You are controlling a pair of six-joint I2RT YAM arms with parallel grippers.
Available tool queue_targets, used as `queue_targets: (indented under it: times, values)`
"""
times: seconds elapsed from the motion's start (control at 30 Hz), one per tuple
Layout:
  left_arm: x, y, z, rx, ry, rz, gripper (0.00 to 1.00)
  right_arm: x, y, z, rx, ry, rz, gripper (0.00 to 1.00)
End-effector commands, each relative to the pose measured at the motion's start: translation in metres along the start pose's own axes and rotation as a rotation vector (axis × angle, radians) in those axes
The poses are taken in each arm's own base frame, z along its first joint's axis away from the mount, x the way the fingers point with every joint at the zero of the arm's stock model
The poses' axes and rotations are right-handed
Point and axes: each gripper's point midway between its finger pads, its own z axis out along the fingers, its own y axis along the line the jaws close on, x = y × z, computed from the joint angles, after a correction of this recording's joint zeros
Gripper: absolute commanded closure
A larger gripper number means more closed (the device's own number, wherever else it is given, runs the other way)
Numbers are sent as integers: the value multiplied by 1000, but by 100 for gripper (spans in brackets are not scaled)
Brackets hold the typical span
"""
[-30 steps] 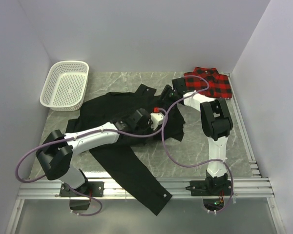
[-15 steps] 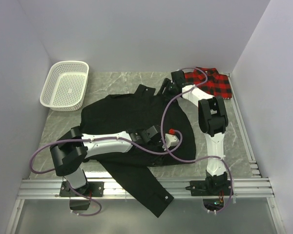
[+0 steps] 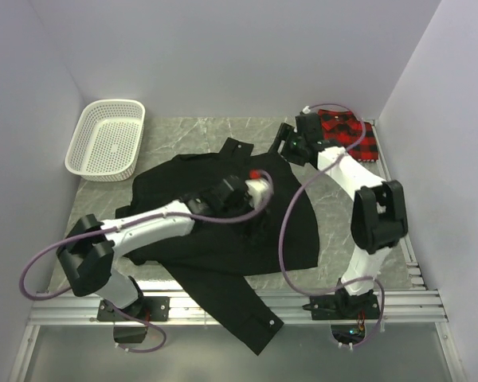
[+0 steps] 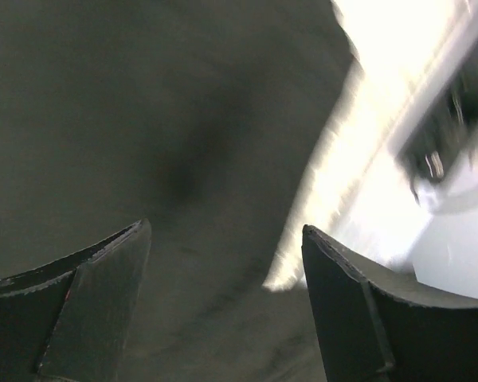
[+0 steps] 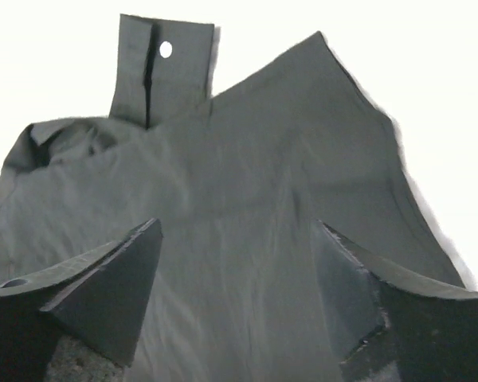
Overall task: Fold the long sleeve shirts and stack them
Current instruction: Flatten the shirt out
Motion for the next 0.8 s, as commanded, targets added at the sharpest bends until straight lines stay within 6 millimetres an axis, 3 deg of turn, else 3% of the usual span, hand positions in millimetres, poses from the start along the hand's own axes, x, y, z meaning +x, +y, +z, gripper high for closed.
queue_targets:
  times: [0.0, 0.07, 0.1, 0.17, 0.2, 0.3, 0.4, 0.43, 0.5, 0.53, 0.6, 0.77]
  values:
    - [-45, 68, -33, -192, -191, -226, 18, 13, -21, -23, 52, -12, -26, 20]
    - [-39, 101, -47, -284, -219, -341, 19, 24, -27, -27, 63, 7, -37, 24]
    - [-34, 137, -59, -375, -241, -424, 19, 34, -32, -29, 65, 25, -45, 26]
    - [-24, 168, -71, -444, -254, -540, 20, 45, -33, -30, 62, 49, -65, 26]
    - [-18, 198, -84, -527, -278, -611, 21, 53, -35, -30, 67, 66, -81, 27]
    - [0, 246, -96, -632, -310, -759, 22, 76, -35, -28, 81, 106, -119, 27]
    - [4, 277, -94, -674, -330, -836, 24, 98, -32, -24, 79, 143, -135, 28]
    - [11, 286, -85, -684, -303, -856, 24, 102, -33, -22, 83, 148, -135, 28]
    - [7, 301, -80, -699, -315, -882, 26, 116, -35, -18, 96, 174, -144, 28]
    - [16, 308, -68, -708, -278, -899, 27, 120, -35, -17, 104, 180, -149, 29]
    - [11, 318, -61, -709, -278, -913, 27, 131, -39, -12, 128, 202, -161, 29]
    - [18, 349, -43, -768, -236, -932, 28, 145, -50, -2, 166, 238, -137, 29]
